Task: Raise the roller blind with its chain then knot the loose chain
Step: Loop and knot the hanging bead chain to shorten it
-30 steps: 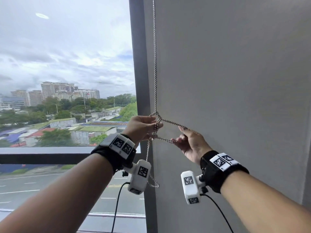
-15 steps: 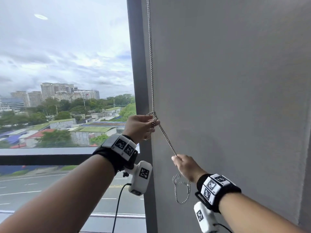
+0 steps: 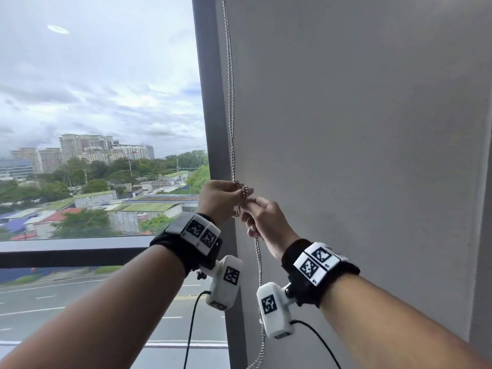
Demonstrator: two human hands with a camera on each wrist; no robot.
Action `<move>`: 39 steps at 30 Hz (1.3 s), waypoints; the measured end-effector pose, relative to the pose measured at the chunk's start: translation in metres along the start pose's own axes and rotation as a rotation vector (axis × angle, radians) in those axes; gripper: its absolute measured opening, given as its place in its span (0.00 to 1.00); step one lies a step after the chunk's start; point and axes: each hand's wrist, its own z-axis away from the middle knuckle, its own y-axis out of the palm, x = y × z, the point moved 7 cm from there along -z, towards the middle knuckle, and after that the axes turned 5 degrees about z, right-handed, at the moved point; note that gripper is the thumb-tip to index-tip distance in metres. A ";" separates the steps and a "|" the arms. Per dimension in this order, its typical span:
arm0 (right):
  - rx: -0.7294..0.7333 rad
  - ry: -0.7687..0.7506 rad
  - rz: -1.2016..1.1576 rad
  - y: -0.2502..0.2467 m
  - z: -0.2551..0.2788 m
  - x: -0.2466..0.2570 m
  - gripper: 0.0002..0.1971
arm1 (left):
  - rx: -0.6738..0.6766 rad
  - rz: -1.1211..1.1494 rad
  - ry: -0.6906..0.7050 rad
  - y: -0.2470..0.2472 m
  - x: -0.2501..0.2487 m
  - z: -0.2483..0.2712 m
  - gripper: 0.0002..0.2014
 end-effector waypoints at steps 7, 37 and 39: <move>-0.154 -0.222 0.270 0.001 0.018 -0.021 0.10 | -0.001 -0.061 0.040 -0.007 -0.007 -0.002 0.03; -0.043 -0.006 0.425 -0.012 0.052 -0.145 0.14 | 0.115 0.108 -0.064 0.014 0.020 -0.001 0.05; -0.049 0.007 0.438 -0.014 0.053 -0.148 0.16 | 0.096 0.141 -0.064 0.012 0.022 -0.002 0.05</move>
